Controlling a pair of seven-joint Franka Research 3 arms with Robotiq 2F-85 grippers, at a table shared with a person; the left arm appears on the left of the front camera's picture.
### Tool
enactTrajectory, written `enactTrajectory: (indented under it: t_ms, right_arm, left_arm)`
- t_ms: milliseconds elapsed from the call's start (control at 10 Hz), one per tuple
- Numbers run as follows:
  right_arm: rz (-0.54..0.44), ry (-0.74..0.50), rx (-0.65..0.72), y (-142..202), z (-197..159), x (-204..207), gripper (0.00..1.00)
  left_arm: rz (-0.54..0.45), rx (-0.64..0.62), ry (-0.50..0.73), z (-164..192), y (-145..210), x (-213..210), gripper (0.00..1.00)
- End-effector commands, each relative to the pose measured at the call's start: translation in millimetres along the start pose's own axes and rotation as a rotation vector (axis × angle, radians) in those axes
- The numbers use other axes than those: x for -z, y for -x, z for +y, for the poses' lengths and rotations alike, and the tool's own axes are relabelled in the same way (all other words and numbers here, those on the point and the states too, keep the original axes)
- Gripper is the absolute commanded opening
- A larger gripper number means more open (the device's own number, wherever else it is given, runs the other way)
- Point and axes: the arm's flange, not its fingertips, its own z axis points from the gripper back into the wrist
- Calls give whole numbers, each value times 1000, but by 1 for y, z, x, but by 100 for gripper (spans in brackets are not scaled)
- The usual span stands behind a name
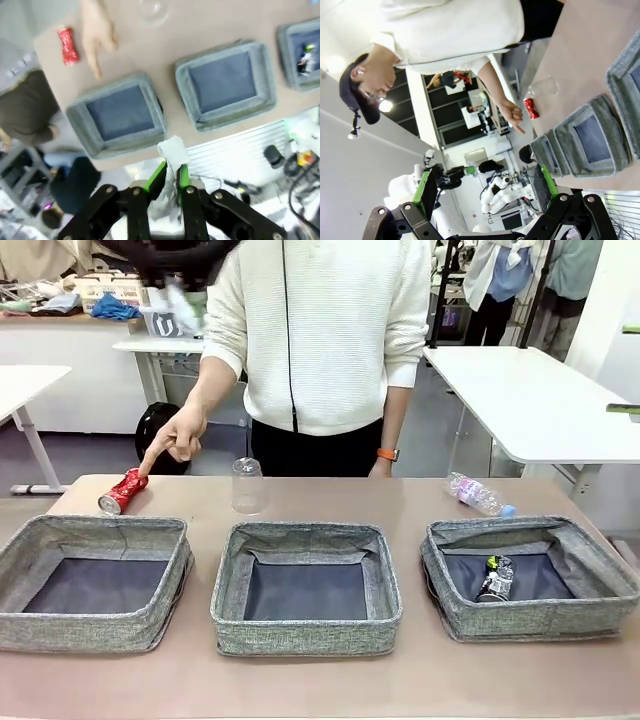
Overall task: Sort the waste into the appropriate baskets.
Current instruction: Place the picked waste into the Fabric basket indicated by the person.
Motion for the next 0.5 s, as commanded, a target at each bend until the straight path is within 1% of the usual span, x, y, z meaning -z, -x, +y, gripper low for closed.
enactTrajectory:
  t_ms: [0,100,200,300,400]
  right_arm:
    - [6,-24,-22,-1,2,3,100]
    - [6,-24,-22,-1,2,3,100]
    - [6,-24,-22,-1,2,3,100]
    - [6,-24,-22,-1,2,3,100]
    - [6,-24,-22,-1,2,3,100]
  left_arm:
    - [-55,-75,72,102,180,200,11]
    - [-67,-98,122,117,194,220,11]
    - [-76,-184,139,134,206,239,11]
    - [-100,-230,177,147,213,252,11]
    - [-110,-342,157,162,213,266,11]
